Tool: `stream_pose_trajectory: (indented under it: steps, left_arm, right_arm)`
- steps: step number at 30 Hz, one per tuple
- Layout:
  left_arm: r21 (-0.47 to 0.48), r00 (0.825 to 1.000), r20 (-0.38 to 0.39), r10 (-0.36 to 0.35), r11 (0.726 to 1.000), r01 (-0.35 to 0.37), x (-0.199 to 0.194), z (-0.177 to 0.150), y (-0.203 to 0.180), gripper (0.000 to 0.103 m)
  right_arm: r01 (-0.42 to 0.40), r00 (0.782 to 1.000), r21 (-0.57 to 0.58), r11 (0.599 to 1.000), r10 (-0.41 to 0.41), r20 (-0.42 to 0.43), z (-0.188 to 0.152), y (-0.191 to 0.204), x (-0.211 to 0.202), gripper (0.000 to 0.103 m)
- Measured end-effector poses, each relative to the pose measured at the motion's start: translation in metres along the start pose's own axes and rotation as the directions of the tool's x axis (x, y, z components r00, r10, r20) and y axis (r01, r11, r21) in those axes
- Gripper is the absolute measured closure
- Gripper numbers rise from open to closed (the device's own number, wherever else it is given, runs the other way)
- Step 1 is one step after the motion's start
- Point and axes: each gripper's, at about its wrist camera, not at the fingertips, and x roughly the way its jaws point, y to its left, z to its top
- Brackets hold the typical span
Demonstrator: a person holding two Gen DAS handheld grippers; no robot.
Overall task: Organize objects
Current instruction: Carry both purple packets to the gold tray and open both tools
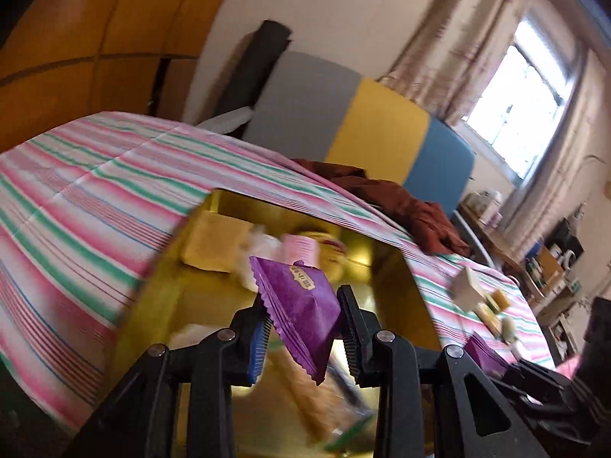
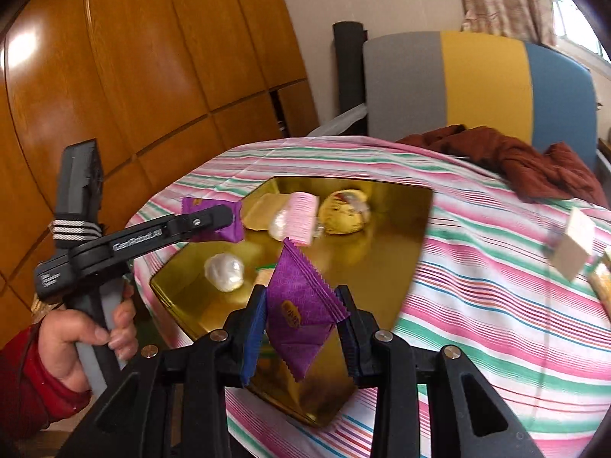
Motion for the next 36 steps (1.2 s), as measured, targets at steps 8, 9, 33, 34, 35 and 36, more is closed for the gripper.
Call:
stream_pose_trajectory:
  steps: [8, 9, 33, 34, 35, 36]
  left_arm:
    - [-0.021, 0.996, -0.069, 0.057, 0.998, -0.058, 0.026, 0.018, 0.034, 0.069]
    - [-0.018, 0.995, -0.067, 0.072, 0.997, -0.073, 0.028, 0.020, 0.036, 0.069]
    - [-0.184, 0.983, 0.052, 0.174, 0.970, -0.162, -0.007, 0.030, 0.045, 0.003]
    - [-0.179, 0.981, 0.054, 0.184, 0.969, -0.172, -0.010, 0.029, 0.041, 0.002]
    - [-0.177, 0.980, 0.056, 0.189, 0.968, -0.177, -0.012, 0.027, 0.037, 0.000]
    - [-0.175, 0.979, 0.057, 0.194, 0.968, -0.182, -0.014, 0.025, 0.033, 0.000]
  right_arm:
    - [-0.023, 0.999, -0.041, 0.999, 0.021, -0.040, 0.031, 0.025, 0.048, 0.068]
    - [-0.024, 0.999, -0.041, 0.999, 0.022, -0.045, 0.034, 0.027, 0.056, 0.068]
    - [-0.018, 0.999, 0.068, 0.998, 0.021, -0.037, 0.030, 0.011, 0.042, 0.061]
    - [-0.020, 0.999, 0.073, 0.997, 0.023, -0.037, 0.030, 0.010, 0.041, 0.061]
    - [-0.020, 0.999, 0.077, 0.997, 0.023, -0.037, 0.029, 0.008, 0.039, 0.061]
    - [-0.017, 0.999, 0.081, 0.997, 0.020, -0.036, 0.028, 0.007, 0.037, 0.061]
